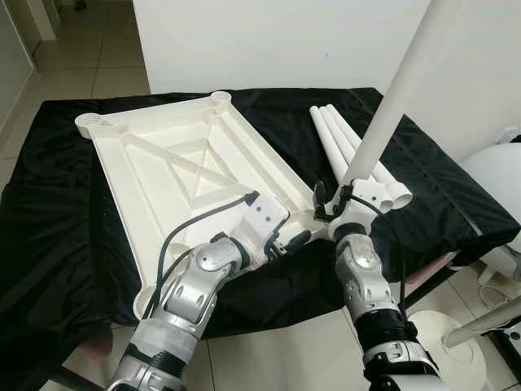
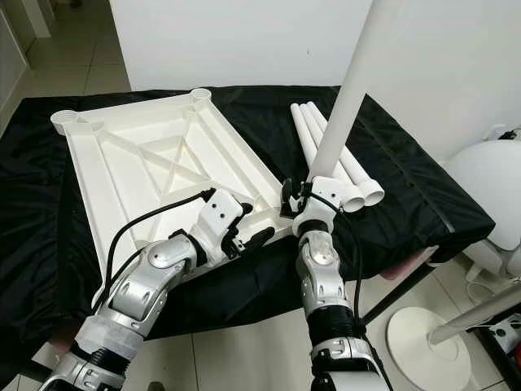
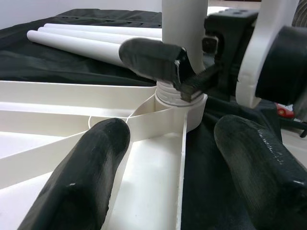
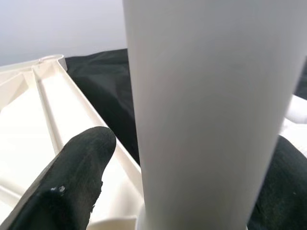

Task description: Building children table

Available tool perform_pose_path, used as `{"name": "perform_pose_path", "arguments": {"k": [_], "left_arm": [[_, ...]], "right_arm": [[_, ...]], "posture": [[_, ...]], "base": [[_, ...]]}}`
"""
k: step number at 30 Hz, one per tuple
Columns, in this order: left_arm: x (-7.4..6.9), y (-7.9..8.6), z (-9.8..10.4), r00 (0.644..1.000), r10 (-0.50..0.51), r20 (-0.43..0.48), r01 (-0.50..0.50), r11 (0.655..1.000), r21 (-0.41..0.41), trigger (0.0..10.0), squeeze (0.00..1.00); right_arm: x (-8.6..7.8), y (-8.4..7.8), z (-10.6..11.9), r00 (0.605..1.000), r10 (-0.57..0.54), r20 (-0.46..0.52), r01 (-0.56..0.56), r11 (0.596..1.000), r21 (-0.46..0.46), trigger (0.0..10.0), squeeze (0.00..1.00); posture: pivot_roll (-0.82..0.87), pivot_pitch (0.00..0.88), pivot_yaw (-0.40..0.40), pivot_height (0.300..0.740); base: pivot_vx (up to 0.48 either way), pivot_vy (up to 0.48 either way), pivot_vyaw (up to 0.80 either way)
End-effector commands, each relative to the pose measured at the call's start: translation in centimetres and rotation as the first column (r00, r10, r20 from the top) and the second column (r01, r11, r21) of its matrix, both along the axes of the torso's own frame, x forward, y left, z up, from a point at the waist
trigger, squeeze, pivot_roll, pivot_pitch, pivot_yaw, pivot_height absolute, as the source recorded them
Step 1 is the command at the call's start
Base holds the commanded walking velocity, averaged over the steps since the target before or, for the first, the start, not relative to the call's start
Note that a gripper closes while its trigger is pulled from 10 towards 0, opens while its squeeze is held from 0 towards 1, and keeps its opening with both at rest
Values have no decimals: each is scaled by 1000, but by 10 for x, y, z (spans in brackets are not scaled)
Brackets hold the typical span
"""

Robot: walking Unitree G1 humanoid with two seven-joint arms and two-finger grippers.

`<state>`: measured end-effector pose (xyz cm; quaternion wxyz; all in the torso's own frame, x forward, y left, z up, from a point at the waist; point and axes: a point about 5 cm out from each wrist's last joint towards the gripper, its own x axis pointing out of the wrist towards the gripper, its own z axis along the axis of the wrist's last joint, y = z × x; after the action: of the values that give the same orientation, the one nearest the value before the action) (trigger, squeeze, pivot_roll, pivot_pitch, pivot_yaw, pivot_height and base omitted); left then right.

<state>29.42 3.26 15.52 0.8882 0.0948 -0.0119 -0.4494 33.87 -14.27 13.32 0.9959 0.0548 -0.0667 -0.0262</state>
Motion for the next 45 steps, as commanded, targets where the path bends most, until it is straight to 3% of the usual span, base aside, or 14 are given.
{"name": "perform_pose_path", "arguments": {"k": [1, 16, 21, 33, 37, 38, 45], "left_arm": [[1, 1, 0, 998, 66, 16, -66, 998, -8, 10000, 0], [3, 3, 0, 997, 80, 22, -80, 997, -4, 10000, 0], [12, 11, 1, 992, 122, 36, -123, 992, 18, 10000, 0], [20, 13, 9, 990, 129, 59, -130, 991, 10, 10000, 0], [19, 10, 9, 996, 76, 43, -77, 997, 9, 10000, 0], [15, 8, 8, 1000, 23, 21, -24, 1000, 7, 10000, 0], [-1, 5, -3, 994, -107, -11, 108, 993, 46, 10000, 0]], "right_arm": [[-3, -3, -4, 1000, 10, -11, -10, 1000, -10, 10000, 0], [-19, -17, -12, 998, 55, -7, -55, 998, -24, 10000, 0], [-23, -18, -18, 996, 78, -33, -79, 995, -59, 10000, 0], [-29, -18, -19, 985, 168, -26, -170, 980, -103, 10000, 0], [-25, -19, -16, 978, 207, -23, -208, 969, -131, 10000, 0], [-21, -21, -13, 974, 224, -26, -226, 962, -153, 10000, 0], [-10, -28, -6, 959, 279, -46, -282, 928, -242, 10000, 0]], "posture": [[52, 0, -60, 740], [43, 18, -58, 740], [33, 14, -51, 740], [31, 0, -33, 740], [29, 0, -23, 740], [29, 0, -23, 740], [44, 0, -24, 740]], "base": [[0, 0, 0], [0, 0, 0], [0, 0, 0], [0, 0, 0], [0, 0, 0], [0, 0, 0], [0, 0, 0]]}}
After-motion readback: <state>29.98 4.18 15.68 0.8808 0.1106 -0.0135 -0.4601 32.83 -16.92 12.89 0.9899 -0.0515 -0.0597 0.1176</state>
